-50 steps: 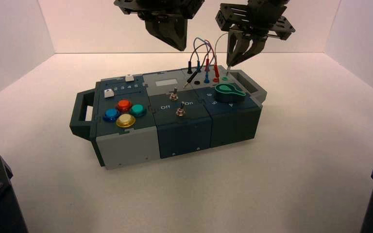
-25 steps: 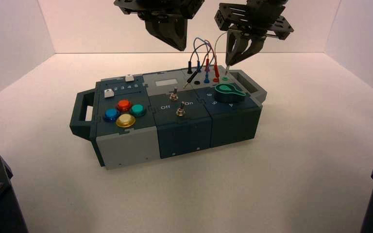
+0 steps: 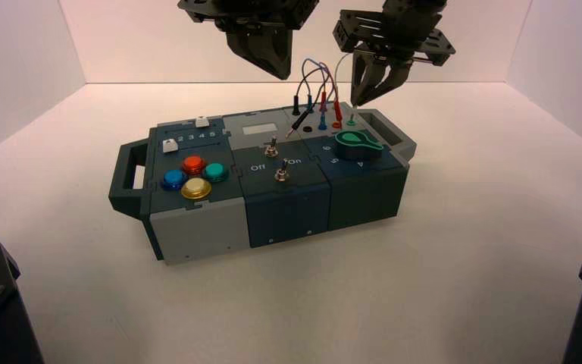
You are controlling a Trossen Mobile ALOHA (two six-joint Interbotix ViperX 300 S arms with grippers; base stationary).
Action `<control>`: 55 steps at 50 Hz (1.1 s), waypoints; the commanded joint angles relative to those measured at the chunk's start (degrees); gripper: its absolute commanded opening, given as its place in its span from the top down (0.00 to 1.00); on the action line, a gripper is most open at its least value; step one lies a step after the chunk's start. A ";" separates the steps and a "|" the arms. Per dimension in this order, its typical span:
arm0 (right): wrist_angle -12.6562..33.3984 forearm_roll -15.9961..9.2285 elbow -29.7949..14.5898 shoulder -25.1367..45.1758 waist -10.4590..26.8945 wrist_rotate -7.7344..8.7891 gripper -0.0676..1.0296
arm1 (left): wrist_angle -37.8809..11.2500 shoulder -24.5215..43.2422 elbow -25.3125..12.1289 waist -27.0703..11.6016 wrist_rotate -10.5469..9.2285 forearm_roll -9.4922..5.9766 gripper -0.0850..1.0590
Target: Insert the white wire.
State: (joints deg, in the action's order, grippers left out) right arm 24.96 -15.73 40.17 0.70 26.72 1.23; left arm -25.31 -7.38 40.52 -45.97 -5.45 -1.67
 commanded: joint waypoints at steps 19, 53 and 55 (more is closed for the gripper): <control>-1.49 -0.35 -1.76 0.97 0.62 -0.09 0.96 | 0.44 -0.97 -0.97 0.62 0.09 0.26 0.95; -4.13 -0.35 -1.41 4.83 2.29 0.00 0.96 | 0.44 -1.23 -1.05 0.79 0.18 0.26 0.95; -4.22 -0.35 -1.32 5.01 2.37 0.00 0.96 | 0.44 -1.23 -0.97 0.70 0.18 0.26 0.95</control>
State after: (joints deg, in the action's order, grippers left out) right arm 21.27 -15.82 39.46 5.19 27.51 1.32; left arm -25.22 -7.47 40.52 -45.44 -5.27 -1.49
